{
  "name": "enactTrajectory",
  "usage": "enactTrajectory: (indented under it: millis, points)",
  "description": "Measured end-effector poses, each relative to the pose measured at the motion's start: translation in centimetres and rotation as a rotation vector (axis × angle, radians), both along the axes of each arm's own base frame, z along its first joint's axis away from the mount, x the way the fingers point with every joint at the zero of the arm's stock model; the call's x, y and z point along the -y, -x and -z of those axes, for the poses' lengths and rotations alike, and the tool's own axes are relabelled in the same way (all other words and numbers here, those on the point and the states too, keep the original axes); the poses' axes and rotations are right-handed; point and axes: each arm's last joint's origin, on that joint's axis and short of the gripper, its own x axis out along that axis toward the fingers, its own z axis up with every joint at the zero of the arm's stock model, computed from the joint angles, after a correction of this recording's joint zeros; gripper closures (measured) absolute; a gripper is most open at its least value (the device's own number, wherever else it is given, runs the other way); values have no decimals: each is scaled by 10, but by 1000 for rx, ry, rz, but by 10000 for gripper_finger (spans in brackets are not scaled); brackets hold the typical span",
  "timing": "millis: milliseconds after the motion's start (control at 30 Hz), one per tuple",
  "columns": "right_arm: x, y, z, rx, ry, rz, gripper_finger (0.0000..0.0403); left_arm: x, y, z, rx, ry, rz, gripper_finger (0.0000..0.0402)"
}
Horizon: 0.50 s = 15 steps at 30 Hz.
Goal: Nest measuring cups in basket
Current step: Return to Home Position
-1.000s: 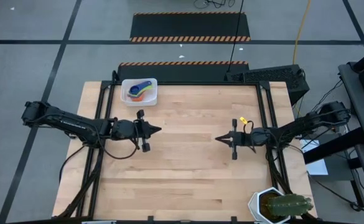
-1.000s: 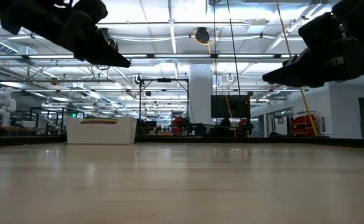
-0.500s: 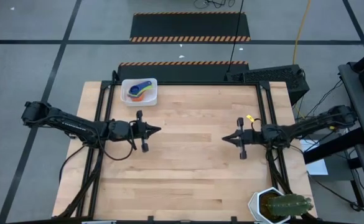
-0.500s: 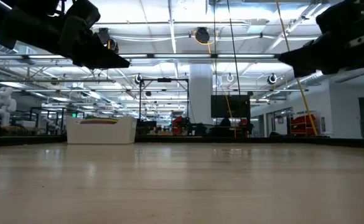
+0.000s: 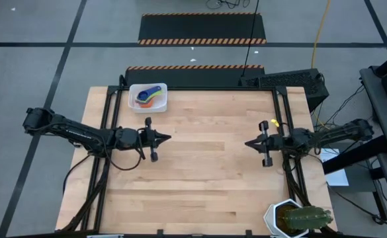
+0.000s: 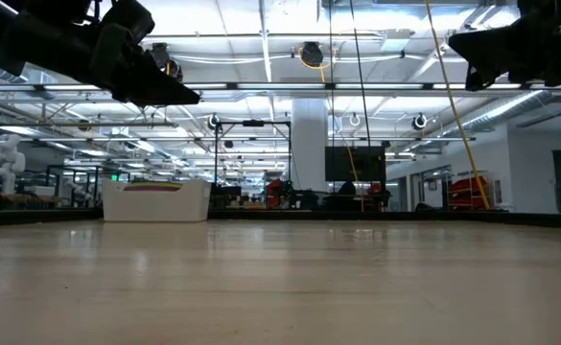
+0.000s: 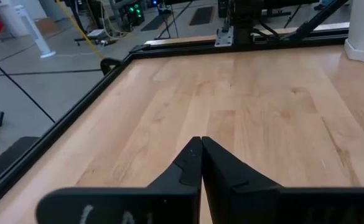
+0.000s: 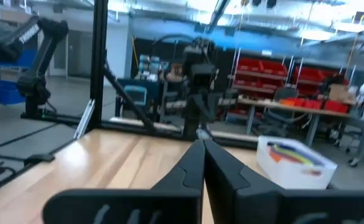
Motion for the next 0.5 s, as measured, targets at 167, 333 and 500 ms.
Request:
enactTrajectory:
  millis: [167,333,500]
  points:
    - [2,9,-3,30,24,13,403,0,0,0,-1,0,0,377]
    - [8,17,-2,32,9,78,403,1,0,1,-6,42,-6,376]
    - [12,22,2,11,-18,100,403,7,1,-2,35,87,14,376]
